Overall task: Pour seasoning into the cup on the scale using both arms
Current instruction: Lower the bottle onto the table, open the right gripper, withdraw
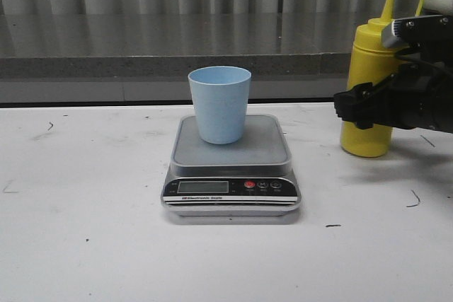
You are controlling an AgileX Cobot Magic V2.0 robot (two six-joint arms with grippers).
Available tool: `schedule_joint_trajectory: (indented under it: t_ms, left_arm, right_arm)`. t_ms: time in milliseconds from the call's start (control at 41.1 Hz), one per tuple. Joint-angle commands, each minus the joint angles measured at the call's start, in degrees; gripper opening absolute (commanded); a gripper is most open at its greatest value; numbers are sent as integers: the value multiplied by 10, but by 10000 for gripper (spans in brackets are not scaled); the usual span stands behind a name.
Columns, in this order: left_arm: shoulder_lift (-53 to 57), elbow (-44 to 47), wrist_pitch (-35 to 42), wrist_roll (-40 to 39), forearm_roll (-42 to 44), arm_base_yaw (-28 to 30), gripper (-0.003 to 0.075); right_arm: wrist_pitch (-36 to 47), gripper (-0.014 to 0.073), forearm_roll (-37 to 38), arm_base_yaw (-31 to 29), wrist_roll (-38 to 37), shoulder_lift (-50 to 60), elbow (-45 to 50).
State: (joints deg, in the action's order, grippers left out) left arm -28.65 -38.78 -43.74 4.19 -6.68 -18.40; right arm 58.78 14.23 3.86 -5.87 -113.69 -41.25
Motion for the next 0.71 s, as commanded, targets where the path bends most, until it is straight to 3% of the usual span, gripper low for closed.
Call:
schedule_joint_trajectory:
  t_ms: [0, 122, 316, 682]
  left_arm:
    - [-2, -14, 46, -2, -9, 0, 355]
    - [-2, -14, 46, -2, -9, 0, 355]
    - [-2, -14, 46, -2, -9, 0, 355]
    - [-2, -14, 46, -2, -9, 0, 355]
  right_arm:
    - [51, 505, -13, -3, 5, 29, -16]
    - [34, 538, -13, -3, 5, 29, -16]
    - [29, 660, -13, -3, 5, 29, -16]
    - [37, 654, -14, -3, 5, 69, 55]
